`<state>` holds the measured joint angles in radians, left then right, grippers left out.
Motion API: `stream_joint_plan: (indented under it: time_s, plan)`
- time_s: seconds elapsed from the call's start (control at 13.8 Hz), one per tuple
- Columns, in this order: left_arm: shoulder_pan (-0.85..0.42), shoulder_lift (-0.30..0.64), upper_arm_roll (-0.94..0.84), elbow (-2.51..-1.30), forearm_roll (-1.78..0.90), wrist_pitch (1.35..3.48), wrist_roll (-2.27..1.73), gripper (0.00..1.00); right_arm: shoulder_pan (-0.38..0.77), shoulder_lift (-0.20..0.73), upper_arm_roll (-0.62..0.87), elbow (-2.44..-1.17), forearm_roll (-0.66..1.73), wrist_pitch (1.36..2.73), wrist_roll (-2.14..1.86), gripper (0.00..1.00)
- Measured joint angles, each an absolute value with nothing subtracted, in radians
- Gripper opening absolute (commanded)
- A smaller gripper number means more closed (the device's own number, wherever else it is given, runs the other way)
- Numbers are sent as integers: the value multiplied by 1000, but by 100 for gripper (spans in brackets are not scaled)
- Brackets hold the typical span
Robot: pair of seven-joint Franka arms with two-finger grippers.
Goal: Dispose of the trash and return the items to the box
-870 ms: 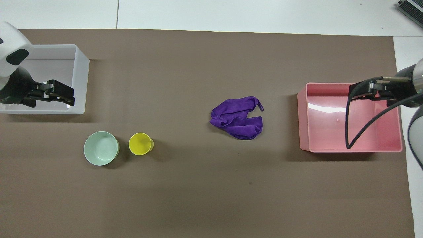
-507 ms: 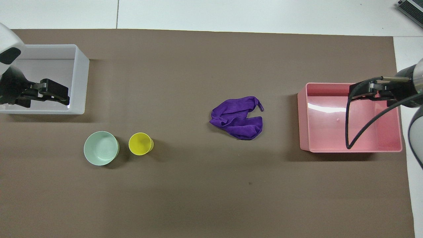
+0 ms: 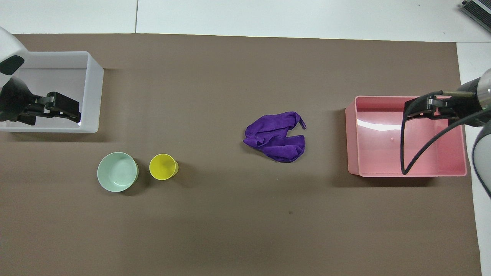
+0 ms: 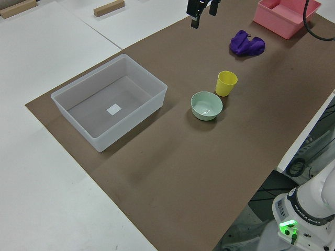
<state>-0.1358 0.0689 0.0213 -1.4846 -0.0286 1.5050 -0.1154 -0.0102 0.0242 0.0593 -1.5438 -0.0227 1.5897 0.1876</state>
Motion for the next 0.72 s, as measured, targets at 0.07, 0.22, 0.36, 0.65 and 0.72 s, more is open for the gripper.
stream_joint_plan:
  time_s: [0.07, 0.22, 0.36, 0.65, 0.72]
  plan:
    - [-136, 69, 21, -1485, -29, 1501, -115, 100, -9, 24, 59, -1545, -23, 1591, 188, 100]
    - [-137, 69, 18, -1487, -29, 1490, -115, 100, -6, 24, 60, -1550, -23, 1611, 188, 100]
    - [-137, 69, 18, -1487, -31, 1479, -115, 100, -3, 25, 61, -1569, -21, 1639, 188, 100]
    - [-134, 69, 25, -1487, -38, 1417, -115, 100, 62, 29, 63, -1655, -21, 1756, 285, 100]
    - [-129, 69, 26, -1490, -40, 1409, -115, 100, 82, 33, 64, -1675, -21, 1791, 317, 100]
